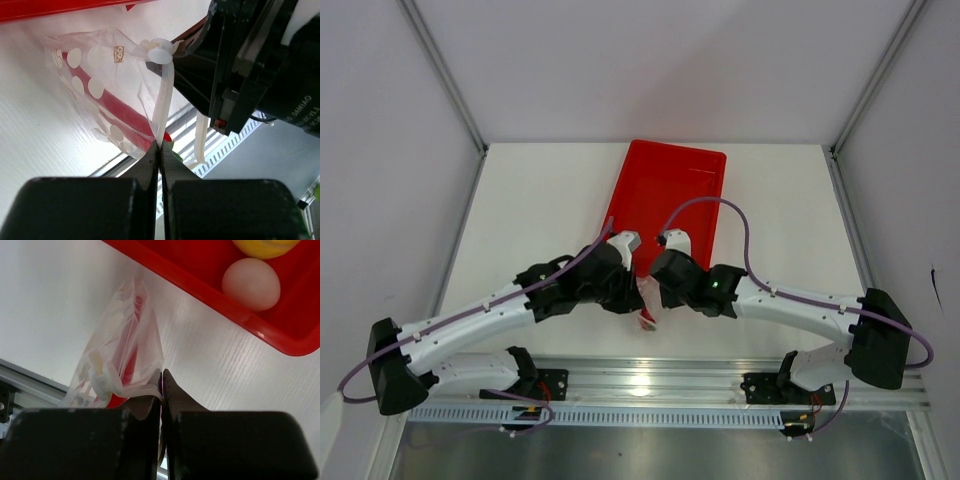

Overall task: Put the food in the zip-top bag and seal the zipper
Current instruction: Open the zipper of the food storage bag.

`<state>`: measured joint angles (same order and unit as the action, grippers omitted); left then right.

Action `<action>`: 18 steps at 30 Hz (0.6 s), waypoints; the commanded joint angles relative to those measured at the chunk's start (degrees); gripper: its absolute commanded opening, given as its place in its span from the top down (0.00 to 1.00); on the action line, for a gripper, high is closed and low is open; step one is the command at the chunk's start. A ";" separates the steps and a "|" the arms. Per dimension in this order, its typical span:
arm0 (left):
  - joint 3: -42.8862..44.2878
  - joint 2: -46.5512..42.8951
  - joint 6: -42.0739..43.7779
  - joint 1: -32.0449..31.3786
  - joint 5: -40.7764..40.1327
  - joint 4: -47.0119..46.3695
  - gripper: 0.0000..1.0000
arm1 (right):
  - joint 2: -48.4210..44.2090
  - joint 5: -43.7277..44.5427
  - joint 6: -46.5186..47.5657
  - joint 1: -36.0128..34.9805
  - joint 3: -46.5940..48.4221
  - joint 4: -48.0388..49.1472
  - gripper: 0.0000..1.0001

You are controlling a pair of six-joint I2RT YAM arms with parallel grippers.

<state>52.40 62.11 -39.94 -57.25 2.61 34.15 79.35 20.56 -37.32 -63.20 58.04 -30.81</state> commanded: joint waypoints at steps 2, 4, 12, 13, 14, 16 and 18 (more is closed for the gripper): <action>-0.10 -3.13 0.13 -0.49 -1.29 2.15 0.99 | -1.13 3.18 2.16 1.76 1.02 -0.66 0.98; -0.63 -4.10 -0.39 -0.49 -2.08 2.58 0.99 | -1.04 2.13 2.69 1.85 0.93 0.22 1.00; -1.16 -4.01 -1.36 -0.49 -2.70 3.64 0.99 | 0.01 -5.61 4.36 2.38 1.37 4.61 0.72; -1.07 -2.97 -1.71 -0.49 -4.09 3.82 0.99 | -0.07 -6.05 4.27 2.38 1.37 4.88 0.68; -1.42 -2.43 -1.89 -0.49 -4.63 3.82 0.99 | -0.68 -6.84 4.10 2.29 1.46 5.05 0.60; -1.34 -1.64 -2.50 -0.49 -5.07 3.55 0.99 | -1.39 -7.55 4.10 2.38 1.55 5.58 0.56; -1.60 -1.11 -2.94 -0.49 -5.51 2.77 0.99 | -2.09 -8.08 4.19 2.38 1.99 5.15 0.55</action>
<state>51.31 60.18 -41.17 -57.28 -1.23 36.84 79.26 13.89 -33.82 -61.10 58.04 -27.33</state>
